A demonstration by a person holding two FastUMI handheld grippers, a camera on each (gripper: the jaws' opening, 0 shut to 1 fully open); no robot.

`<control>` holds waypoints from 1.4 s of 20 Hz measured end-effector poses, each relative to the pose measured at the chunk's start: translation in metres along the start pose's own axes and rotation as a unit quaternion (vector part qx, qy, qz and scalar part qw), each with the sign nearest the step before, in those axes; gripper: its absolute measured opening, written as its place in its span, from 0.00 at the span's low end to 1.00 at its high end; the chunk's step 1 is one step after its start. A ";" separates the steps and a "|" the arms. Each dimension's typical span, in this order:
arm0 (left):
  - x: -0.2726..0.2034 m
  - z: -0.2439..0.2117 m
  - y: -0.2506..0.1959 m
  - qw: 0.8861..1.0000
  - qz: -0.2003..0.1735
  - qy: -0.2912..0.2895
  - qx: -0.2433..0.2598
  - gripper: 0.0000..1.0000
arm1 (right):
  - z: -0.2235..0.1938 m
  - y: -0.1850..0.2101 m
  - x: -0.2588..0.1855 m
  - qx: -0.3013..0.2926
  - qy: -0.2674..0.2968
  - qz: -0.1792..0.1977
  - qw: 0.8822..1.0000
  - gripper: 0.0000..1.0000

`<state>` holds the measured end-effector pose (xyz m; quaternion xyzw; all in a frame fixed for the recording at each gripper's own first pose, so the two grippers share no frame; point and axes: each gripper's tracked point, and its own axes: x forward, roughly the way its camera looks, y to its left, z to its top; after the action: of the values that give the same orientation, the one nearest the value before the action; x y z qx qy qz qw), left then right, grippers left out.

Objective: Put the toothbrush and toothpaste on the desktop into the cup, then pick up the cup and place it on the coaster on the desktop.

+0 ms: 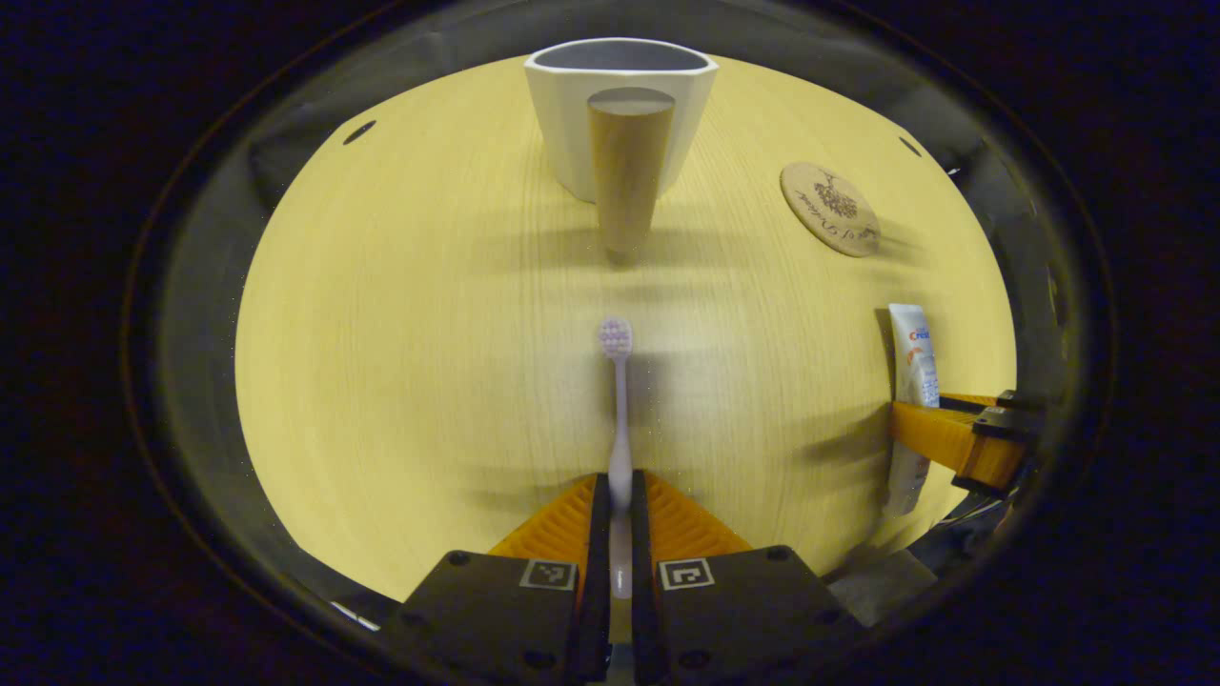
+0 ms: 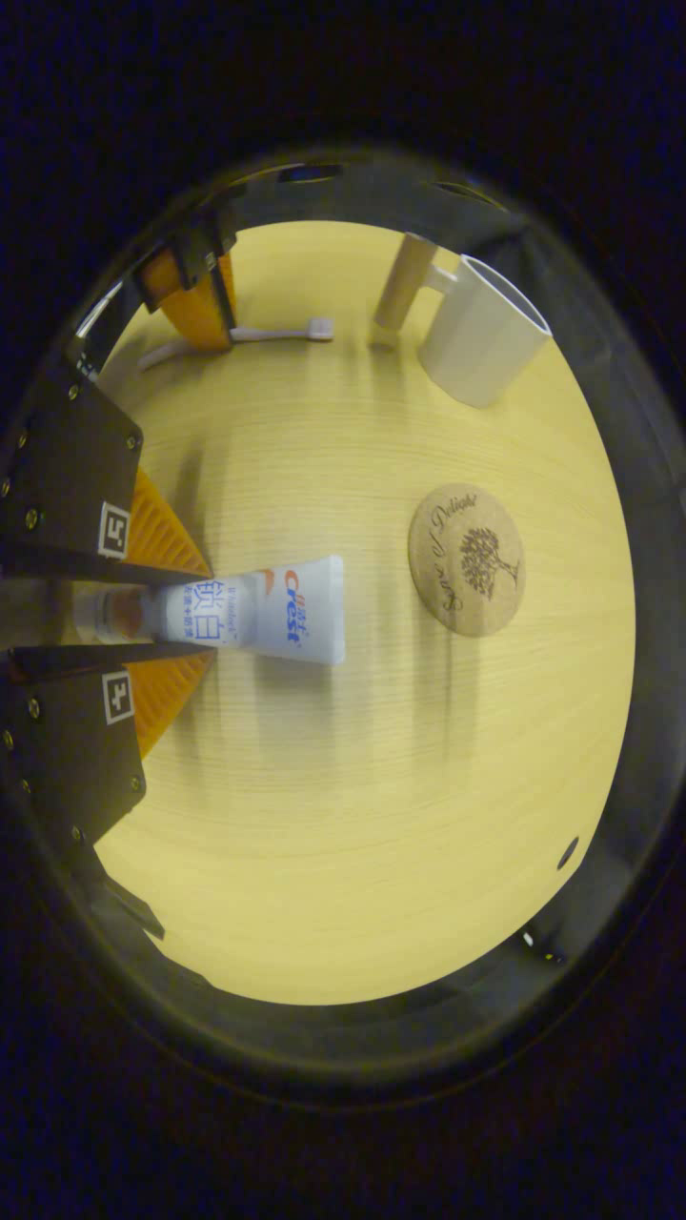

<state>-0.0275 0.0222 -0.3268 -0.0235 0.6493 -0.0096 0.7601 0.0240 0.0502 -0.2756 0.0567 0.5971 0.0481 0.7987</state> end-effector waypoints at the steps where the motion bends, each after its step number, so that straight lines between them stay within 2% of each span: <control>1: 0.000 0.000 0.000 1.000 -0.002 -0.001 0.000 0.18 | 0.002 -0.001 -0.001 0.003 -0.005 0.007 1.000 0.29; 2: 0.001 0.002 0.001 1.000 -0.002 -0.006 -0.003 0.23 | 0.002 0.000 -0.001 0.009 -0.005 0.016 1.000 0.28; 3: 0.000 0.001 0.000 1.000 -0.003 -0.006 -0.001 0.12 | 0.003 0.001 -0.001 0.013 -0.006 0.024 1.000 0.29; 4: 0.000 0.000 0.000 1.000 -0.006 -0.009 0.003 0.12 | 0.001 0.000 -0.001 0.014 -0.008 0.030 0.999 0.25; 10: -0.011 0.008 -0.004 0.998 -0.012 -0.055 0.009 0.12 | -0.008 0.005 -0.010 0.012 -0.033 0.045 0.998 0.25; 18: -0.056 0.020 -0.007 0.989 -0.015 -0.146 0.011 0.12 | 0.009 0.016 -0.051 -0.012 -0.136 0.057 0.989 0.25; 22: -0.088 0.028 -0.002 0.981 -0.019 -0.195 -0.003 0.13 | 0.024 0.025 -0.077 -0.015 -0.199 0.076 0.977 0.25; 28: -0.144 0.052 0.010 0.957 -0.024 -0.290 -0.018 0.12 | 0.055 0.043 -0.123 -0.011 -0.303 0.121 0.945 0.25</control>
<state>0.0007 0.0404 -0.1772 -0.0545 0.4001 -0.0089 0.9148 0.0418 0.0734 -0.1374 0.1317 0.3145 0.1312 0.9309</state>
